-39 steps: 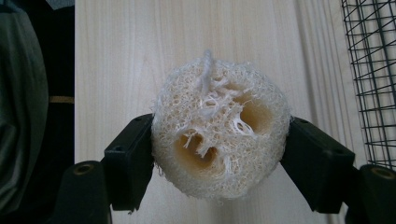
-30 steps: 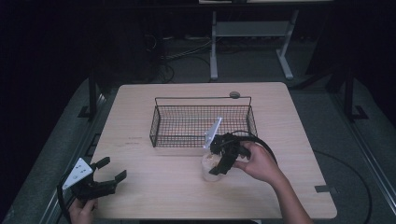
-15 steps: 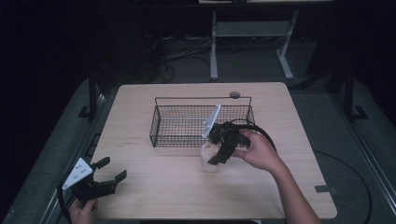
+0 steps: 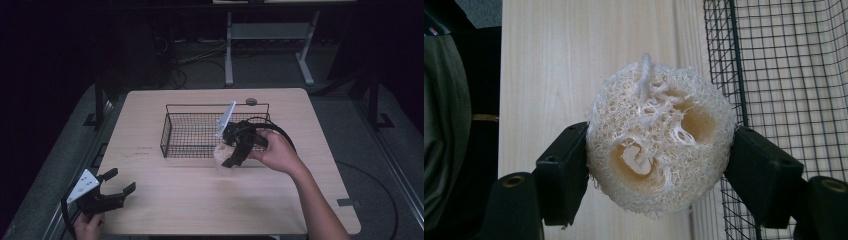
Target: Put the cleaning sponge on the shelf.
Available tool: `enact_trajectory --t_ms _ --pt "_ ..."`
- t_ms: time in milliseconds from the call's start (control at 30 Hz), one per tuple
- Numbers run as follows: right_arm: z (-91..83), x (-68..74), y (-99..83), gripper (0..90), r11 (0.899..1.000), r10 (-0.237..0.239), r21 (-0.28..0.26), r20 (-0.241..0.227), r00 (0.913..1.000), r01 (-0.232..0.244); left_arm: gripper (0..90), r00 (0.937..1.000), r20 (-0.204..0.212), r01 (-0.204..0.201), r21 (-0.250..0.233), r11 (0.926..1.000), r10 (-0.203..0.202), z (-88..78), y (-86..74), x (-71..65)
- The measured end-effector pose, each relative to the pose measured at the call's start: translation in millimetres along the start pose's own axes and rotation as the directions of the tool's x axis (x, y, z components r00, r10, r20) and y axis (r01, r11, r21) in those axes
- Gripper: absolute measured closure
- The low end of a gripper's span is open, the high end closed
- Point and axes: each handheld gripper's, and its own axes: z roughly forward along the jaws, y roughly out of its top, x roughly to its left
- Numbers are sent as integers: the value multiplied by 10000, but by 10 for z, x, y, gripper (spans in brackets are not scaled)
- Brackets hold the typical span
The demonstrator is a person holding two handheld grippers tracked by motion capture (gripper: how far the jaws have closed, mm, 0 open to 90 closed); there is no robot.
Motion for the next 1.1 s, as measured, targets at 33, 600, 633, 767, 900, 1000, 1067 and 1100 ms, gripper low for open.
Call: enact_trajectory --t_ms 33,600,633,767,900,1000,1067,1100 --pt "-9 -13 4 286 10000 -24 4 15 10000 24 139 10000 6 -19 14 10000 19 1 0 1" --pt "-148 -192 71 286 9998 129 -180 82 9999 -127 139 10000 15 -18 4 10000 18 1 1 -1" --pt "-151 -203 77 286 9998 116 -175 79 9999 -114 139 10000 12 -20 6 10000 20 1 1 -1" --pt "-161 -228 102 286 9997 90 -212 30 10000 -89 140 10000 16 -27 7 10000 27 2 2 -1" --pt "-188 -282 132 286 9994 84 -327 25 10000 -83 139 10000 12 -20 -3 10000 20 0 2 -2" --pt "-204 -321 158 286 9997 133 -193 90 9999 -132 140 10000 16 -18 -6 10000 18 3 3 -2" --pt "-226 -345 180 286 9997 199 -161 142 9997 -197 139 10000 23 -19 -6 10000 19 2 3 -4" --pt "-232 -366 188 286 9996 169 -238 90 9998 -167 139 10000 24 -19 -10 10000 19 2 3 -4"
